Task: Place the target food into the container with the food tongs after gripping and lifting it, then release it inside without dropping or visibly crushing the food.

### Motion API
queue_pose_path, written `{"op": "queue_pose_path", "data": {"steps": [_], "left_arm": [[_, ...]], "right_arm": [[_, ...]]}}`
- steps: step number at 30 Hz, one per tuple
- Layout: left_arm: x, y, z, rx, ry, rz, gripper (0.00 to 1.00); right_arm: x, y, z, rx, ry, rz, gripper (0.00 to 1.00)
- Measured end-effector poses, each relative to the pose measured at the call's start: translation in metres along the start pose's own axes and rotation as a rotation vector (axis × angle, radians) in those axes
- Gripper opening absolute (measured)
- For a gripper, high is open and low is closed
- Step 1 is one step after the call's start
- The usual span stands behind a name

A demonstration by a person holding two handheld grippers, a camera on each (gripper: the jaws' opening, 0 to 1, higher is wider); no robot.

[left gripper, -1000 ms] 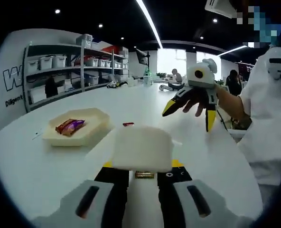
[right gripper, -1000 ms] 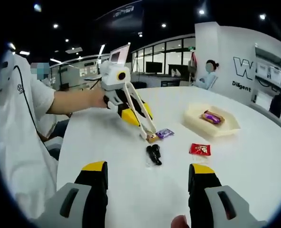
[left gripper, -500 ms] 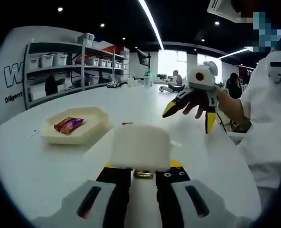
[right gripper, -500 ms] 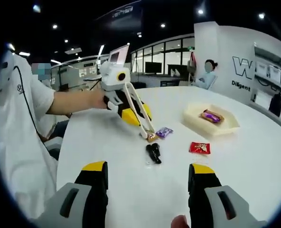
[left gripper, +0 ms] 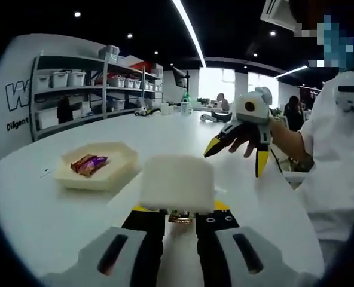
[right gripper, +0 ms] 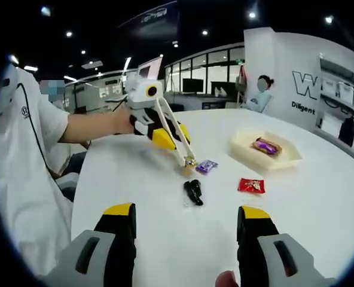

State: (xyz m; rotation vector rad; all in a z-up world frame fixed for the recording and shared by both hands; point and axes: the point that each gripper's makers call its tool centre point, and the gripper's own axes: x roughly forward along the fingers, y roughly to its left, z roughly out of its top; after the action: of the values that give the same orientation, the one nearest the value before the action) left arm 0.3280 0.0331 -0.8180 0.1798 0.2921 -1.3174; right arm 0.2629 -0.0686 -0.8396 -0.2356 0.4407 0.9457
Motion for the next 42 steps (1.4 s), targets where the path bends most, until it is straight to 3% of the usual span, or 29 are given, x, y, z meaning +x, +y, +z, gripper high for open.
{"op": "queue_pose_path", "data": {"steps": [15,24,36,42], "left_arm": [[0.004,0.011,0.034,0.046,-0.018,-0.008,0.17],[0.012,0.029,0.062,0.078,-0.025,-0.016,0.17],[0.027,0.061,0.077,0.082,-0.027,0.004,0.17],[0.039,0.075,0.076,0.084,-0.013,0.01,0.17]], "right_arm": [[-0.003,0.0,0.002,-0.004,-0.005,-0.006,0.66],[-0.006,-0.002,0.002,0.002,-0.013,-0.013,0.66],[-0.011,-0.007,0.0,0.011,-0.016,-0.025,0.66],[-0.013,-0.009,-0.002,0.017,-0.017,-0.03,0.66]]}}
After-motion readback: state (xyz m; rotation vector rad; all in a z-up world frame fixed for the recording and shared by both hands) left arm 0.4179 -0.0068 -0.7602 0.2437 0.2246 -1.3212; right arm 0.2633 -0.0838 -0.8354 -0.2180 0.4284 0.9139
